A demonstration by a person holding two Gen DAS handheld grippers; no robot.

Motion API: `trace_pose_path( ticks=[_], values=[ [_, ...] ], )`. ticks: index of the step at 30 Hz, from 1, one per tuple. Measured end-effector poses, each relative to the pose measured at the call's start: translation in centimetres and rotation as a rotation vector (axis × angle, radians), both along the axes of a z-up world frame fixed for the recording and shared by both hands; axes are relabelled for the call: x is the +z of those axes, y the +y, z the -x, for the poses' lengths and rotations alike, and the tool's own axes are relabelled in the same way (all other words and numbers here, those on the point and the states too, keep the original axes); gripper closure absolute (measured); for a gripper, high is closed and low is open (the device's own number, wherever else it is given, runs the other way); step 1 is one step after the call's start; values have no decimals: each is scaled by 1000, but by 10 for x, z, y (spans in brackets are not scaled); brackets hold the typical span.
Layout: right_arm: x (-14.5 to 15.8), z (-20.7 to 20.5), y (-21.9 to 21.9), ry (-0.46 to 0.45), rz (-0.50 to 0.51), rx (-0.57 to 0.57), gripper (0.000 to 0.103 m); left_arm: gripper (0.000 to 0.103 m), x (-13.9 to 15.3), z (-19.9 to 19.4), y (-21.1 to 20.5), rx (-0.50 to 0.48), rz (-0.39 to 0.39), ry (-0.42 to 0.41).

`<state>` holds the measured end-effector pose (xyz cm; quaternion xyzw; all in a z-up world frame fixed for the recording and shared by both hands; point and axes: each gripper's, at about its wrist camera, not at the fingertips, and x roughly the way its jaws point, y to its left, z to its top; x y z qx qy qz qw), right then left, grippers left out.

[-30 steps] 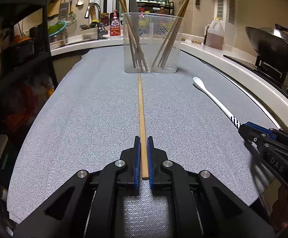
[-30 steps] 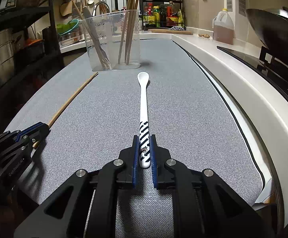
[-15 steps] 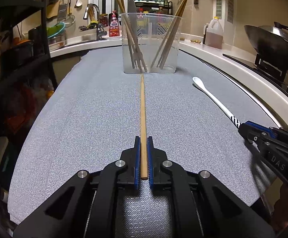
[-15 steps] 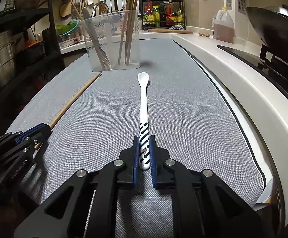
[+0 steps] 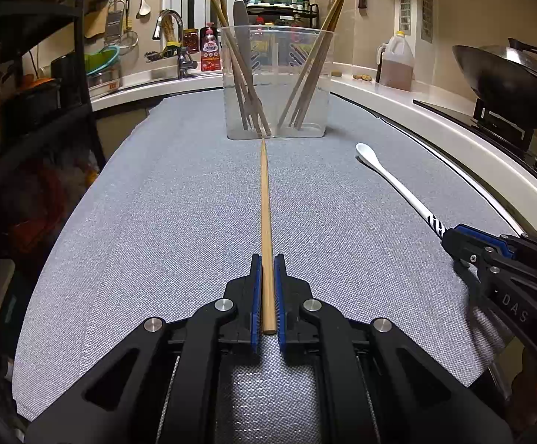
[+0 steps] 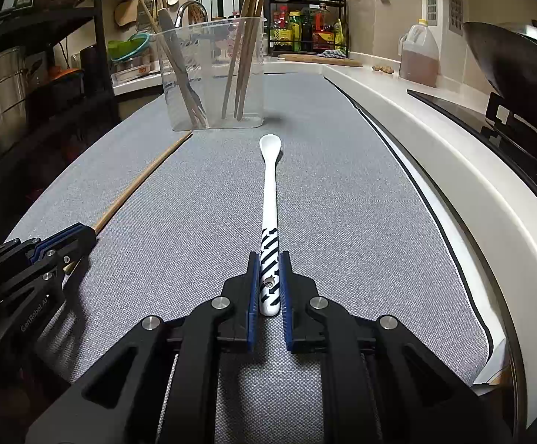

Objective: Organize utensils
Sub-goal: 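Hold the chopstick in the left tool and the spoon in the right tool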

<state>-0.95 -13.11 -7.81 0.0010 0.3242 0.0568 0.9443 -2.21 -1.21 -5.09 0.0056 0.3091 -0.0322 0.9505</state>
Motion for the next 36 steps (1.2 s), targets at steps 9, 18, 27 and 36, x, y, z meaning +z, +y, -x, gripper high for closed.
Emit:
trace_pose_path(
  ticks=[9,18,27,36],
  values=[
    [0,0,1,0,10,3,92,96,0,0,0,0,0,0],
    [5,4,1,4,-1,1,93,96,4,2,1,-8,4,-9],
    [23,16,-4,-39,5,-3,93,96,17,11,4,-15,8,-57],
    [45,22,-9,-92,16,-6,93,96,29,18,4,-27,0,-100]
  ],
)
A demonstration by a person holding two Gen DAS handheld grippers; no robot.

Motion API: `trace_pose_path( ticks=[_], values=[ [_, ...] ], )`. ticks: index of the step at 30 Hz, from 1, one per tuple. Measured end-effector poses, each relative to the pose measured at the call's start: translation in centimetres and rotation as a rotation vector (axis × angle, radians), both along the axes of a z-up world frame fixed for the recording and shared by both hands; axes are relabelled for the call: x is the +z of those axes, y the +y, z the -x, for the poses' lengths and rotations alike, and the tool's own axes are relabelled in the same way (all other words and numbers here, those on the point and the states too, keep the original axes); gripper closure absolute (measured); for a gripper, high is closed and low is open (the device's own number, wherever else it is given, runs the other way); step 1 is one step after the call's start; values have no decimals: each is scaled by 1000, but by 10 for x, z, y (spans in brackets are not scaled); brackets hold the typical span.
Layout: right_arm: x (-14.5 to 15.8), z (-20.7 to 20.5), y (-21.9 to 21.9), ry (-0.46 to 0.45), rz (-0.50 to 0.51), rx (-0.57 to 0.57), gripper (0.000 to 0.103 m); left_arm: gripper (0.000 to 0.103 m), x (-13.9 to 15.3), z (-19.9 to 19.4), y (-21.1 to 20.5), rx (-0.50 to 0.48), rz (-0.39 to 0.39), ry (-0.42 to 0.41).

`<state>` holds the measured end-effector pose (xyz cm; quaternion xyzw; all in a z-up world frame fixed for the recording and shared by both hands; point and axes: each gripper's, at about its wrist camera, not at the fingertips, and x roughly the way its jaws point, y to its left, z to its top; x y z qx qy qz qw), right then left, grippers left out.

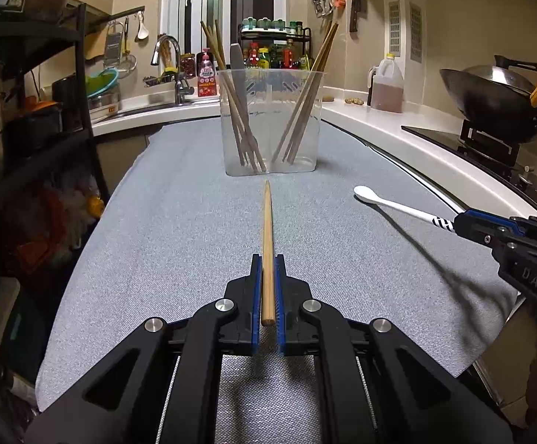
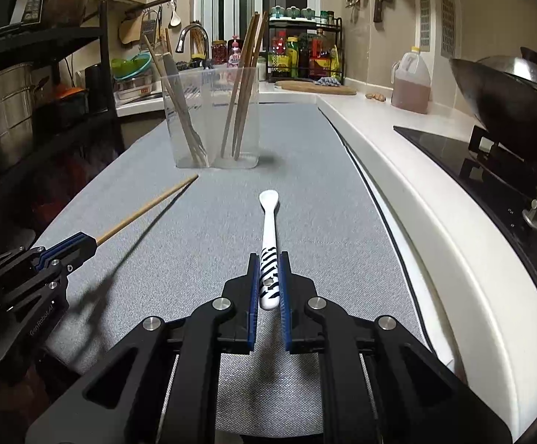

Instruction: Organize utensils

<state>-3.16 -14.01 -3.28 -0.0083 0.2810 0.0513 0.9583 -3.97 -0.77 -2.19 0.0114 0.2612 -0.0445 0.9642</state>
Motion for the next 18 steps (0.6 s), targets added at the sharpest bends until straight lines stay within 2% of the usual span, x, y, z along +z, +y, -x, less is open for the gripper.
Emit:
trace_pose_path(
  ticks=[9,12,18],
  values=[
    [23,4,-6,-48,0,4,94,96,19,7,1,-10,8,-54],
    [27,2,-7,-54,1,7,103,96,25,8,2,-10,17,-67],
    [28,-5,-9,-39,-13,10,103,96,31,4,4,-11,23,-80]
  ],
)
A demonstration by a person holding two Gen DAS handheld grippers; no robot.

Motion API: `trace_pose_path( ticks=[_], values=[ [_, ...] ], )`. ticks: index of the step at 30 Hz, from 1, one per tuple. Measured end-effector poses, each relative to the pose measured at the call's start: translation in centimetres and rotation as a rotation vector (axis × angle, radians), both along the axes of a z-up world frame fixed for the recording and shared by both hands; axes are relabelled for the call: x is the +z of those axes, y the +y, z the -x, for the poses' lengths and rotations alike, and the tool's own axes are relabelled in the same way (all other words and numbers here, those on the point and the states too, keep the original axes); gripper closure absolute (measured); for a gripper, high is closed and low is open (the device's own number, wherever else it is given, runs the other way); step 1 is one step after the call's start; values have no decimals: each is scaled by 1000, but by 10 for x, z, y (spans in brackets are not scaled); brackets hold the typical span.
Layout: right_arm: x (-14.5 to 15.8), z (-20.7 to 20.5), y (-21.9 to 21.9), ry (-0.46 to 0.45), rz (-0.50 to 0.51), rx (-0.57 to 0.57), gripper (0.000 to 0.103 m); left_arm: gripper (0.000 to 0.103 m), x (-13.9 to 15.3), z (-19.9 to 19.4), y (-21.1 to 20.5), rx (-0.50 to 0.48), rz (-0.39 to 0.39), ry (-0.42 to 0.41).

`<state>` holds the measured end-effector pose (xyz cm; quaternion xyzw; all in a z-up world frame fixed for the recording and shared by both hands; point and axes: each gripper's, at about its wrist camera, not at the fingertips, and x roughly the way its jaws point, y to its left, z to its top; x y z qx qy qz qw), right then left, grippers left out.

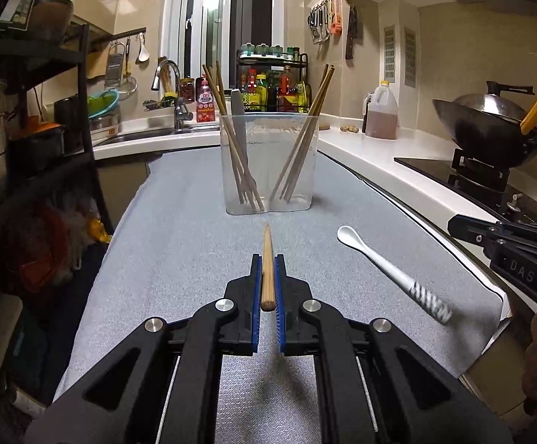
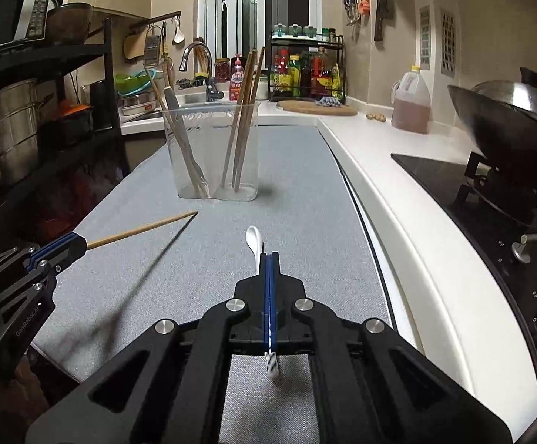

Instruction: Organize utensils

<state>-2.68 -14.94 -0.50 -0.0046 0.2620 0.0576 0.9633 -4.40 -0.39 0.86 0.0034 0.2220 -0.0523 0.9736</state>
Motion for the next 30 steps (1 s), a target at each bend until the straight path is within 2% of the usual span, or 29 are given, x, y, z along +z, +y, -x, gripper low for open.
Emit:
trace_pose_path(
  ticks=[2,3,4,6,14,18,20,22,30],
  values=[
    [-10,-4,-3,33,-5,-10,102,96,-5,-2,0,-2,5,19],
    [-16,-5,-5,59,-24,-9,97,96,-7,-2,0,-5,8,27],
    [-23,-5,-7,81,-34,-11,83,96,-10,-3,0,-10,9,36],
    [-34,-3,-7,91,-31,-16,64,96,-14,-3,-1,-12,8,46],
    [-66,-5,-3,164,-29,-7,66,96,-28,-3,-3,-14,4,81],
    [-56,-14,0,148,-27,11,69,96,-27,-4,-1,-9,16,84],
    [-45,-29,2,140,-17,24,73,96,-28,-5,-1,-7,18,89],
    [-38,-50,2,163,-32,49,83,96,-30,-7,-1,-7,19,93],
    [-36,-127,4,263,-40,119,86,96,-36,-12,0,-7,24,115]
  ],
)
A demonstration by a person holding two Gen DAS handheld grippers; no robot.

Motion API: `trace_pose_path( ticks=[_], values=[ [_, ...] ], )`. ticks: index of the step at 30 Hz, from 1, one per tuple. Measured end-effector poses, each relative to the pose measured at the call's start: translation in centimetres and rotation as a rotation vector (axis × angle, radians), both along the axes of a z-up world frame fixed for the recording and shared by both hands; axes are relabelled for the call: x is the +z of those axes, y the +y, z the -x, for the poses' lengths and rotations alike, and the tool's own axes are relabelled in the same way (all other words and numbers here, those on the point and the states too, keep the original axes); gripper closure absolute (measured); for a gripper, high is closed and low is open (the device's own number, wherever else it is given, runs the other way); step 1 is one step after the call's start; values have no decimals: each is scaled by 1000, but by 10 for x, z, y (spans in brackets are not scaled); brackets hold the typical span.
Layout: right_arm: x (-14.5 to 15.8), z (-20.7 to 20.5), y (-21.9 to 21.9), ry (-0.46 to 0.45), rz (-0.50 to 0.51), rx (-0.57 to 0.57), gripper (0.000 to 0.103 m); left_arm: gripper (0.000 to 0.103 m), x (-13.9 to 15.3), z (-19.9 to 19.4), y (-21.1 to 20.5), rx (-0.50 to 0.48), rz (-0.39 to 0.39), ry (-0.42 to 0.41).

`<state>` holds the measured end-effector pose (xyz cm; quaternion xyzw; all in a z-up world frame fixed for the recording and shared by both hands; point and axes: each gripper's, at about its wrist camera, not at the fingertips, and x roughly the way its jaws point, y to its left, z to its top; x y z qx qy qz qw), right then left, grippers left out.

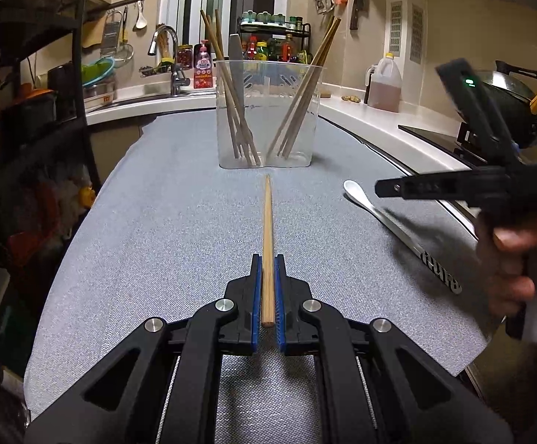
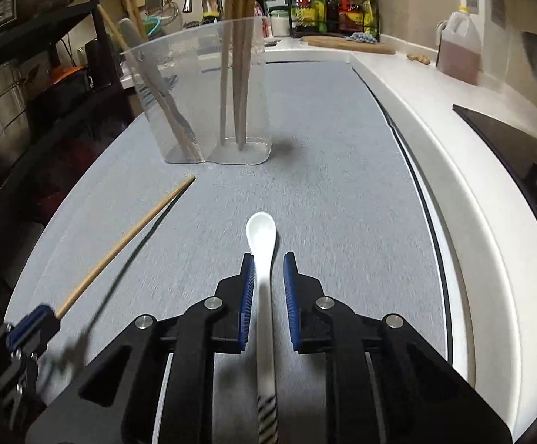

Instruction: Organize utensils

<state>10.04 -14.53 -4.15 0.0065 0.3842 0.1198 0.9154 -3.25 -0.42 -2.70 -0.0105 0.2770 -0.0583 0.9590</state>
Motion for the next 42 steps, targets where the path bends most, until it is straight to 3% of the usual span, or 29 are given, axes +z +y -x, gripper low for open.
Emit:
trace_pose_path(
  ticks=[10,14,15,19,31,36,42],
  values=[
    [-16,-51,2,143,-73,60,85,96,-1,-1,1,0,7,5],
    [-17,-55,8,162,-72,94,88,96,-1,-2,0,2,7,8],
    [-17,-54,10,161,-70,105,94,96,0,-2,1,3,7,6],
    [-12,-50,17,150,-49,133,96,96,2,-1,1,8,3,-3],
    [75,11,13,-76,-11,142,96,96,38,13,3,31,-55,-132],
    [109,33,7,-175,14,131,97,96,74,7,8,34,-56,-189],
    [133,42,2,-250,-2,84,97,96,124,-14,16,9,-38,-202]
  ],
)
